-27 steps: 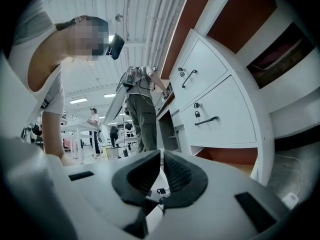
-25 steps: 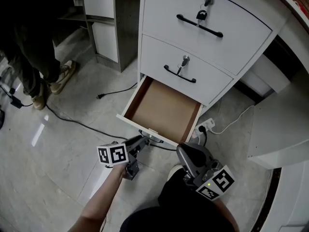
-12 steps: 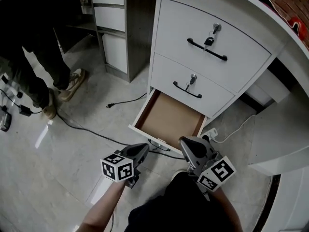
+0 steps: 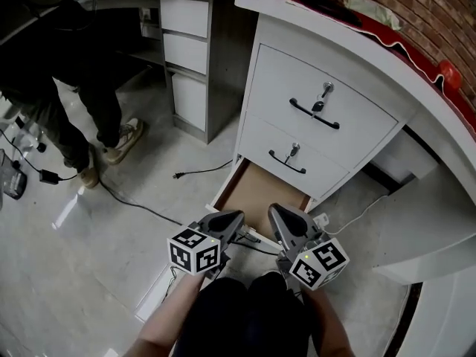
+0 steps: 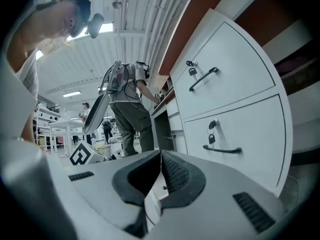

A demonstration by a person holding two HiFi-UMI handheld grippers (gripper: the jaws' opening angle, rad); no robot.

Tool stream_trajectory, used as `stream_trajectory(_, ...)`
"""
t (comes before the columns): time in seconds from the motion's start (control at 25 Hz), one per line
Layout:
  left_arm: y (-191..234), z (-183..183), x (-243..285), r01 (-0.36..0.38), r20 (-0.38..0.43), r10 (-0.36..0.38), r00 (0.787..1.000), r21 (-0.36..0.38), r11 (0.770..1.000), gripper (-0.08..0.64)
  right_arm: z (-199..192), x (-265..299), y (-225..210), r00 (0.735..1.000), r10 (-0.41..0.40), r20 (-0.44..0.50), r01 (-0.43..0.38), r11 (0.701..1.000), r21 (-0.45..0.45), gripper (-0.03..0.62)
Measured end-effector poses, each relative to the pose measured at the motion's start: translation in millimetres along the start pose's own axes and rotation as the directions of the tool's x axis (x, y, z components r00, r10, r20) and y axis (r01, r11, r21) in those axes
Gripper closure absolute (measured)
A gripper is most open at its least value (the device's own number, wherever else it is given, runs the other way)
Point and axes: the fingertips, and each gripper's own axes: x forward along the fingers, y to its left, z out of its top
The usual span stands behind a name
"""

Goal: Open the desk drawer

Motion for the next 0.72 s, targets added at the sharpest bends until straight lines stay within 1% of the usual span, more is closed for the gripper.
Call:
stream_trajectory(0.12, -12, 27, 10, 0.006, 0.028, -0.006, 1.0, 0.034, 0.999, 0.548, 19, 1, -4, 0.999, -0.03, 0.025, 0.031, 0.999, -0.018, 0.574)
stream_trajectory(0.24, -24, 46, 18, 0.007, 0.032, -0.01, 0.999, 0.093, 0.996, 0.548, 30, 1, -6, 0.997, -0.059, 0.057, 0.061, 0.998, -0.019, 0.574)
stream_trajectory(0.36, -37, 56, 29, 0.018, 0.043, -0.023, 0.999, 0.11, 0.994, 0.548, 35, -3, -12, 0.994, -0.083, 0.067, 0.086, 0.995, -0.042, 0.574)
stream_trajectory(0.48, -49, 57, 44, 0.036, 0.044, -0.041, 0.998, 0.113, 0.993, 0.548, 42, -16, -23, 0.992, -0.101, 0.077, 0.106, 0.992, -0.062, 0.574)
stream_trajectory(0.6, -61, 47, 54, 0.06, 0.021, -0.062, 0.998, 0.105, 0.993, 0.548, 43, -34, -34, 0.988, -0.132, 0.078, 0.138, 0.988, -0.07, 0.574)
stream_trajectory(0.72, -66, 41, 60, 0.055, 0.01, -0.057, 0.998, 0.116, 0.992, 0.548, 37, -48, -44, 0.983, -0.173, 0.06, 0.178, 0.979, -0.095, 0.574)
